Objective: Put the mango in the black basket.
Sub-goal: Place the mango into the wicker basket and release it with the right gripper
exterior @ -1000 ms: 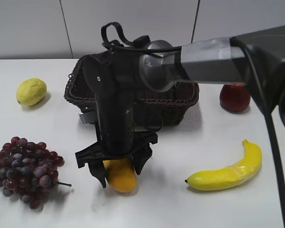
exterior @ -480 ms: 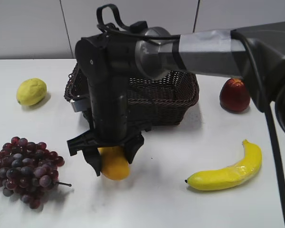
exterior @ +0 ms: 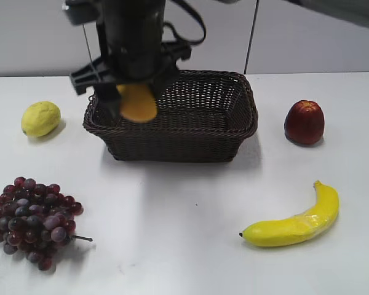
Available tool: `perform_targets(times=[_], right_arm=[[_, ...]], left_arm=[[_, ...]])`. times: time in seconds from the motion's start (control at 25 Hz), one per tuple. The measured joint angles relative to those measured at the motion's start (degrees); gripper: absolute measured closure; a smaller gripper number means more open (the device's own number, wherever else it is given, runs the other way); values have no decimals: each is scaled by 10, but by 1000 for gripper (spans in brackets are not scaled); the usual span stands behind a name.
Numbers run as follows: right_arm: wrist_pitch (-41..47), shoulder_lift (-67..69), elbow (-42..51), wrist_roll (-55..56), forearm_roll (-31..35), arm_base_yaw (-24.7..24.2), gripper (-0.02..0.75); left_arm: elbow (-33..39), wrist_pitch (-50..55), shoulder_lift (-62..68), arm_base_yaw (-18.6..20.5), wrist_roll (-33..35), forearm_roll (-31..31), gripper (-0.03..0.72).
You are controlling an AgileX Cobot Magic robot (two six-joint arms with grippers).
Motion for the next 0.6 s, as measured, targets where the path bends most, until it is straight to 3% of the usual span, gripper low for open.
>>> perform_targets(times=[0.12,0.24,0.4,0.6], right_arm=[[0,0,-36,0,-100,-10,205],[0,0,-44,0,-137,-34,205],[1,4,-44,1,-114,-87,205],[-9,29,-44,-1,-2,-143,205]], left_arm=[[0,0,0,0,0,0,169],[0,0,0,0,0,0,169],[0,0,0,0,0,0,169],[0,0,0,0,0,0,169]])
